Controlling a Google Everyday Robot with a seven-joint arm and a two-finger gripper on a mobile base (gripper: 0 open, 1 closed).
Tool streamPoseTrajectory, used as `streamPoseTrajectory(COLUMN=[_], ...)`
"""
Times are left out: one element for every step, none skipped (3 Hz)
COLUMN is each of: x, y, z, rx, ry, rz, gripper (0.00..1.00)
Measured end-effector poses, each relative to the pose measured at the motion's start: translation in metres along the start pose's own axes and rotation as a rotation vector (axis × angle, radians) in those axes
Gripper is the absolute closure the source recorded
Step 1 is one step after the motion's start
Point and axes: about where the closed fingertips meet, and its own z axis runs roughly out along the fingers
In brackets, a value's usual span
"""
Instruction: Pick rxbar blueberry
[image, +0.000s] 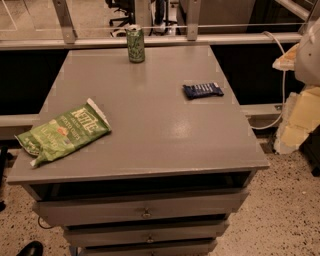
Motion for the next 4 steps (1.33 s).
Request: streamPoseTrajectory(x=[-0.001, -0.007, -0.028, -0.050], y=[-0.001, -0.019, -0.062, -0.096], z=[0.000, 0.019, 0.065, 0.109], rx=[0.008, 0.038, 0.071, 0.081], ry=[-0.003, -0.057, -0.172, -0.268], rz=[-0.002, 0.011, 0.039, 0.087], gripper=[0.00, 0.00, 0.00, 0.00])
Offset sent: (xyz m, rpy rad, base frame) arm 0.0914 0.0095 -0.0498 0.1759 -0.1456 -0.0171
